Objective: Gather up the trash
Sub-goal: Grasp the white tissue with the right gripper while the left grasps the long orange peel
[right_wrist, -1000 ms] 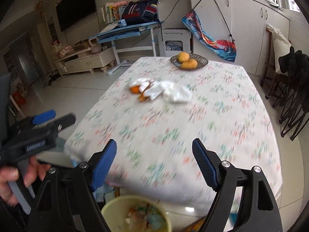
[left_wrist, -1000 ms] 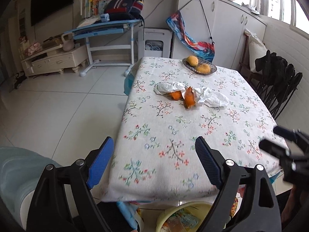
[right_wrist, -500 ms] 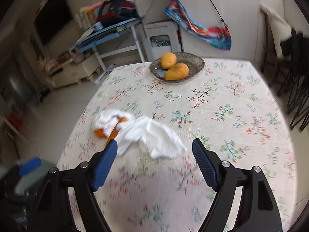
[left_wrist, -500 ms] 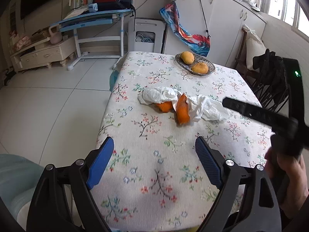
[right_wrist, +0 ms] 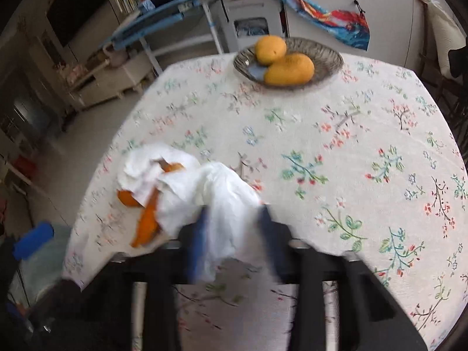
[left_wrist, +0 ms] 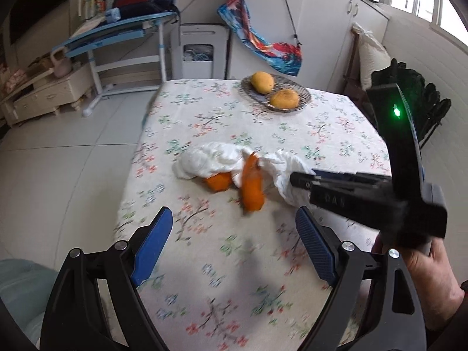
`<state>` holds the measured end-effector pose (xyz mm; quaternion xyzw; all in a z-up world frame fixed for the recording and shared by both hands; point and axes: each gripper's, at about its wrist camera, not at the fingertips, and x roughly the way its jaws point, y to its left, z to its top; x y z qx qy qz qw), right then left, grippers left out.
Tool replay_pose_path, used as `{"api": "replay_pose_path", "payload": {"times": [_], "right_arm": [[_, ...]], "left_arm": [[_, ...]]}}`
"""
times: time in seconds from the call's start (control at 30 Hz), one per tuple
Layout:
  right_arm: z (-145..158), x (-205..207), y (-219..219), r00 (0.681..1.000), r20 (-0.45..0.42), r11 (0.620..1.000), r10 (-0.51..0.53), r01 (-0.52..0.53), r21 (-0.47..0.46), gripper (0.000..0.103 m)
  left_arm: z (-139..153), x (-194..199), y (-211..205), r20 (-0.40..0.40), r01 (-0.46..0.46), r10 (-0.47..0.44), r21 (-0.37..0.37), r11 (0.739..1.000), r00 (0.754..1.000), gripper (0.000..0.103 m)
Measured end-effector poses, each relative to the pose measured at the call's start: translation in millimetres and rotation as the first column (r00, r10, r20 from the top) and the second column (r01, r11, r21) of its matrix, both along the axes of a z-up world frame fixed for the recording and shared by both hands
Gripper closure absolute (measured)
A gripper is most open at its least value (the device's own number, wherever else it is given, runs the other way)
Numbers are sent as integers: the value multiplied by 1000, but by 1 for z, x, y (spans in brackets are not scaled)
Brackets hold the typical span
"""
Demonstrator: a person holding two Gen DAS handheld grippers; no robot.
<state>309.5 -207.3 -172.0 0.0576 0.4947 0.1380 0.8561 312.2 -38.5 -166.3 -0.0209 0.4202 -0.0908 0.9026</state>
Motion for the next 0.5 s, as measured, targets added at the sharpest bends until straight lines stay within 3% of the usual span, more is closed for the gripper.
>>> {"api": "replay_pose_path", "payload": {"times": [0.03,0.23,0.5], "right_arm": [[1,-1,-5,1000,-1,1000,3,-3,-2,85],[7,-11,-41,999,4,999,-47,47,-20,87],[-1,-20,-66,997,-44,998,-59,59,15,87]], "left_arm": [[-1,5,-3,-6,18,-19,-20,1000,1000,20],[-15,32,-24,-48,109,-113,-74,991,992,28],[-35,62,-30,-105,108,-120,-111,988,987,35]]}}
